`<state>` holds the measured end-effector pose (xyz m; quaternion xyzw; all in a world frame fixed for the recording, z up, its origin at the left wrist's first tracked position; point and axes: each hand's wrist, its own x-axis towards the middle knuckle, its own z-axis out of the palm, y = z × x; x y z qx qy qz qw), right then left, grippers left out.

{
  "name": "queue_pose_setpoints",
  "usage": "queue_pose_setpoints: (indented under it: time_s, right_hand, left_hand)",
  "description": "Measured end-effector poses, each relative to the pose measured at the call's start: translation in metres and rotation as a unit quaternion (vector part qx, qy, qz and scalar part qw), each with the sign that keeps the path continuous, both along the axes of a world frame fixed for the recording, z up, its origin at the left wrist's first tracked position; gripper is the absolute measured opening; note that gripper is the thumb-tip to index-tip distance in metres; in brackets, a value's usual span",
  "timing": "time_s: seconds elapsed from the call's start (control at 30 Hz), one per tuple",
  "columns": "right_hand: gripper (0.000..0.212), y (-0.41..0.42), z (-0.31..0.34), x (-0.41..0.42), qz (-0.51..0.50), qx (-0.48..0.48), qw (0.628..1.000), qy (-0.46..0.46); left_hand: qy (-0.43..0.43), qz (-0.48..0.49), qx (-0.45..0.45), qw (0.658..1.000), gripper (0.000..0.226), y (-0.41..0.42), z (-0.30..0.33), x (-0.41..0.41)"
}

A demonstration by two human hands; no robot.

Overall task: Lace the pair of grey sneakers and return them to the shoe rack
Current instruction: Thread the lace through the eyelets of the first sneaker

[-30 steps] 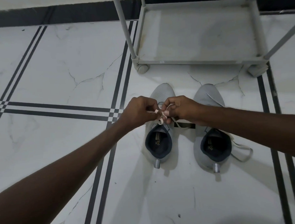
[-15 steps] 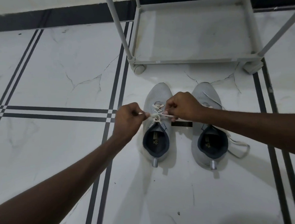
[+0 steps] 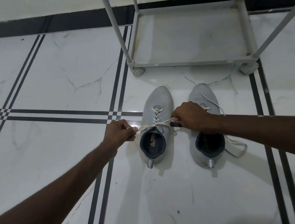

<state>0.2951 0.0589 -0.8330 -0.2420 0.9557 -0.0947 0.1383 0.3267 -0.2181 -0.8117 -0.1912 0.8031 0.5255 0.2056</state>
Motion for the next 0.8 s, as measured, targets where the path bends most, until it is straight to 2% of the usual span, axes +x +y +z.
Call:
queue_pose_setpoints:
  time_s: [0.1, 0.17, 0.23, 0.33, 0.4, 0.57, 0.67, 0.77, 0.8]
  right_hand:
    - [0.023, -0.001, -0.001, -0.006, 0.024, 0.019, 0.999, 0.030]
    - [0.022, -0.001, -0.004, -0.003, 0.051, 0.029, 0.997, 0.057]
    - [0.020, 0.001, -0.006, 0.002, 0.076, 0.035, 0.994, 0.070]
    - [0.015, 0.001, -0.005, 0.004, 0.112, 0.055, 0.989, 0.078]
    - [0.011, -0.001, -0.006, 0.002, 0.130, 0.064, 0.984, 0.102]
    - [0.008, 0.000, -0.006, 0.004, 0.106, 0.039, 0.985, 0.128]
    - [0.010, 0.005, -0.005, 0.004, 0.126, 0.029, 0.981, 0.146]
    - [0.042, 0.007, -0.003, -0.002, 0.154, 0.040, 0.976, 0.150]
    - [0.047, 0.008, -0.003, -0.003, 0.162, 0.046, 0.975, 0.148]
  left_hand:
    - [0.066, -0.143, -0.086, 0.984, 0.019, -0.003, 0.003, 0.000]
    - [0.122, -0.226, -0.146, 0.955, 0.011, -0.005, 0.004, 0.004]
    - [0.188, -0.314, -0.221, 0.904, 0.018, -0.004, 0.001, 0.010]
    - [0.261, -0.407, -0.337, 0.808, 0.026, 0.001, 0.000, 0.014]
    - [0.285, -0.423, -0.372, 0.775, 0.026, 0.000, -0.001, 0.010]
    - [0.306, -0.451, -0.382, 0.746, 0.039, -0.007, -0.012, 0.007]
    - [0.327, -0.456, -0.395, 0.727, 0.035, -0.009, -0.013, 0.006]
    - [0.332, -0.445, -0.405, 0.727, 0.031, -0.011, -0.009, 0.003]
    - [0.329, -0.446, -0.400, 0.730, 0.029, -0.012, -0.008, 0.005]
